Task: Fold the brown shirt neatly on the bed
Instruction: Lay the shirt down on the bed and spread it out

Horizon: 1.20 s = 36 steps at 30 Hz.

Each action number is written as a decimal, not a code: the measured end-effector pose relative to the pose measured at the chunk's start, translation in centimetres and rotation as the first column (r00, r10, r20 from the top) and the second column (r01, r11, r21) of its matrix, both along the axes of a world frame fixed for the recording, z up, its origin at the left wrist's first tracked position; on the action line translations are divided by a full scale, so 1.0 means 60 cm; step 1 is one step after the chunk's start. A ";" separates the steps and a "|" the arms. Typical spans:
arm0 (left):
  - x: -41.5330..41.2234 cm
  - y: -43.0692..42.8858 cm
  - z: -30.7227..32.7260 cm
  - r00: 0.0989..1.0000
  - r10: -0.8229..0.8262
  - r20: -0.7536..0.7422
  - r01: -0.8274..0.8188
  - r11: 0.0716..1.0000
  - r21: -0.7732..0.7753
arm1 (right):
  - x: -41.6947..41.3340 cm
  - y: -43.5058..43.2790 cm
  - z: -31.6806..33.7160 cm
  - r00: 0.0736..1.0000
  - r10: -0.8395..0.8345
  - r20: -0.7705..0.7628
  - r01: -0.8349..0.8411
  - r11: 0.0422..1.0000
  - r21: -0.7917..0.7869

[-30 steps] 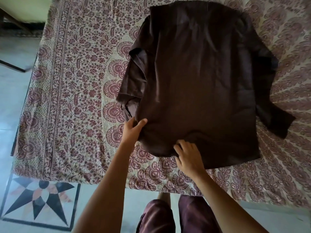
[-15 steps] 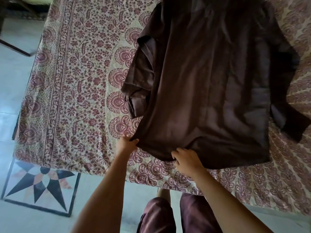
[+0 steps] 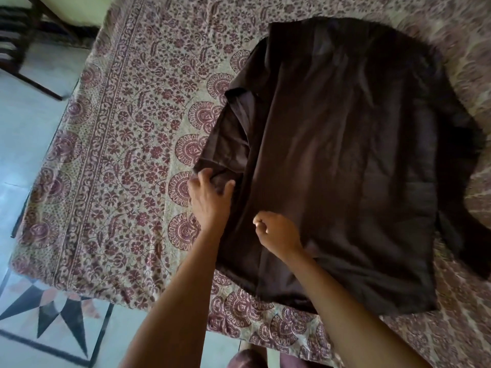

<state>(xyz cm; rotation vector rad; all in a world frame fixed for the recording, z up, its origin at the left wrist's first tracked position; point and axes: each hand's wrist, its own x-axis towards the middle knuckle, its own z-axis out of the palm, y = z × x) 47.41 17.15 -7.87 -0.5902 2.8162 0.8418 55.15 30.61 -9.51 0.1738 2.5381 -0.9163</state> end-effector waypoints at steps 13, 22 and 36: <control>-0.116 -0.115 -0.037 0.972 -0.233 0.041 0.227 0.875 -0.428 | -0.224 -0.011 -0.014 0.992 0.096 -0.077 -0.074 0.966 0.248; -0.120 -0.036 -0.028 0.936 -0.244 0.253 0.284 0.949 -0.139 | -0.268 -0.048 -0.022 0.990 -0.080 0.113 0.041 0.950 0.310; -0.094 -0.075 -0.105 0.849 -0.186 0.496 0.058 0.963 0.261 | -0.296 -0.018 -0.050 0.980 -0.028 -0.196 0.028 1.000 -0.002</control>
